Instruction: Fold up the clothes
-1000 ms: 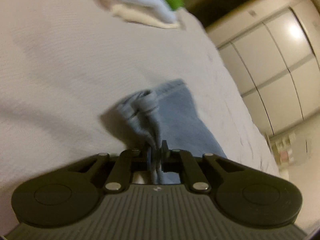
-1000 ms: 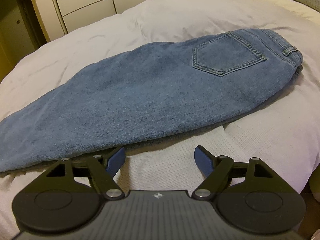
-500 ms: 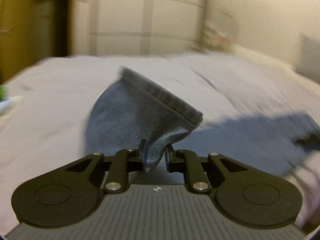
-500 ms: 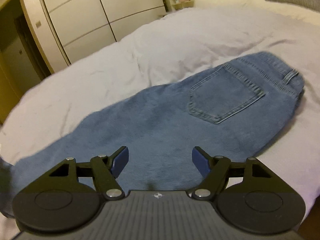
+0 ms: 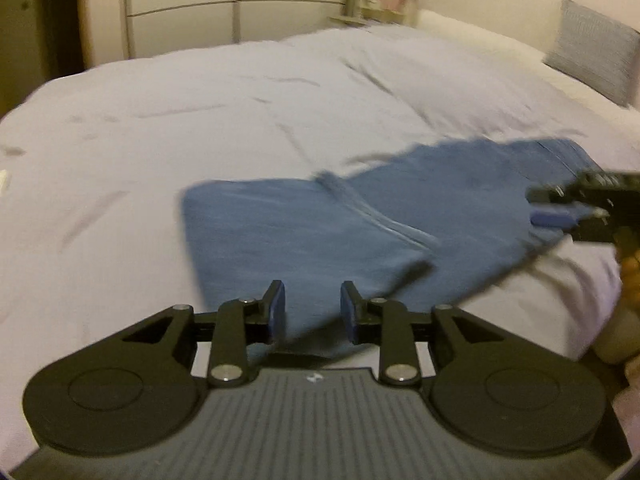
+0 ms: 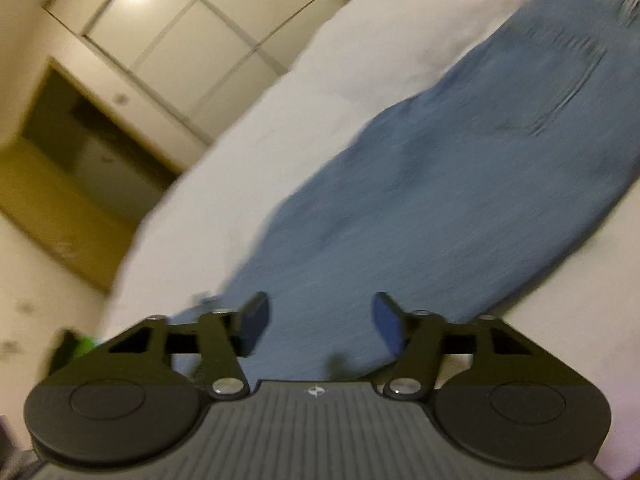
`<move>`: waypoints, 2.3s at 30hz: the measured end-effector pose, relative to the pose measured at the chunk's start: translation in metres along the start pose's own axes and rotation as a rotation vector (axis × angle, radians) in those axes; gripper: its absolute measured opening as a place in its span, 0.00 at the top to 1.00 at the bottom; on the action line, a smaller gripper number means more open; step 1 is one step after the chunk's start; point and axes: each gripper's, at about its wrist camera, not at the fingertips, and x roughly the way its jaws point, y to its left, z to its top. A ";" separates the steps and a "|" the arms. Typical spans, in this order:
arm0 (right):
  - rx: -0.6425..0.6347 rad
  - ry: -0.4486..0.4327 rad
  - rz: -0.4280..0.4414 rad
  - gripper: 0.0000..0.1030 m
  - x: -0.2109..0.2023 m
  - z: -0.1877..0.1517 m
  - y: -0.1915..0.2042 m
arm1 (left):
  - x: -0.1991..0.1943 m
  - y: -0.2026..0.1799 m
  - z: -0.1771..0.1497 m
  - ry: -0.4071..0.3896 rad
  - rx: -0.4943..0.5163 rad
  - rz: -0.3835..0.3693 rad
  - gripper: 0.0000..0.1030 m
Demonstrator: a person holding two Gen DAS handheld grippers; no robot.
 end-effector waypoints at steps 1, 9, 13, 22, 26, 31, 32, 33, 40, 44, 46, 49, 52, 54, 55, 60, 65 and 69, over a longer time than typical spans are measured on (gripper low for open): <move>0.012 0.028 0.050 0.55 0.006 -0.004 0.006 | 0.002 0.009 0.001 0.000 -0.025 0.010 0.76; 0.209 0.304 0.235 0.57 0.086 -0.040 0.041 | 0.037 0.045 -0.008 0.082 -0.111 -0.023 0.76; 0.216 0.337 0.197 0.58 0.112 -0.046 0.052 | 0.038 0.054 -0.007 0.080 -0.129 -0.051 0.76; 0.096 0.267 0.133 0.84 0.131 -0.061 0.074 | 0.037 0.052 -0.004 0.078 -0.122 -0.066 0.75; 0.020 0.151 0.150 0.87 0.107 -0.051 0.081 | 0.023 0.043 0.009 0.045 -0.091 -0.107 0.72; -0.120 -0.085 0.038 0.87 0.046 -0.012 0.075 | 0.018 0.015 0.022 -0.007 0.010 -0.158 0.60; -0.113 -0.118 0.005 0.87 0.034 -0.006 0.065 | 0.023 0.009 0.024 -0.002 0.029 -0.157 0.60; -0.105 -0.149 -0.032 0.87 0.023 0.001 0.055 | 0.031 0.005 0.026 0.011 0.042 -0.155 0.60; 0.142 -0.138 -0.168 0.86 0.009 0.008 -0.036 | 0.088 -0.029 0.034 0.117 0.125 -0.125 0.62; 0.207 -0.154 -0.129 0.75 0.013 0.001 -0.043 | 0.096 -0.031 0.037 0.126 0.120 -0.119 0.61; 0.212 -0.150 -0.117 0.72 0.010 0.002 -0.050 | 0.098 -0.033 0.038 0.129 0.130 -0.112 0.61; 0.223 -0.143 -0.100 0.71 0.010 0.006 -0.057 | 0.099 -0.034 0.038 0.132 0.146 -0.104 0.61; 0.226 -0.133 -0.090 0.72 0.007 0.006 -0.065 | 0.102 -0.036 0.038 0.139 0.155 -0.093 0.61; 0.220 -0.131 -0.090 0.72 0.007 0.005 -0.068 | 0.105 -0.038 0.036 0.148 0.160 -0.083 0.60; 0.218 -0.129 -0.090 0.72 0.007 0.004 -0.069 | 0.105 -0.039 0.036 0.149 0.163 -0.079 0.60; 0.209 -0.113 -0.086 0.73 0.010 0.008 -0.071 | 0.104 -0.047 0.038 0.151 0.189 -0.057 0.60; 0.206 -0.092 -0.091 0.73 0.017 0.013 -0.073 | 0.096 -0.053 0.040 0.139 0.197 -0.061 0.60; 0.186 -0.084 -0.105 0.73 0.019 0.013 -0.070 | 0.096 -0.055 0.034 0.120 0.212 -0.036 0.58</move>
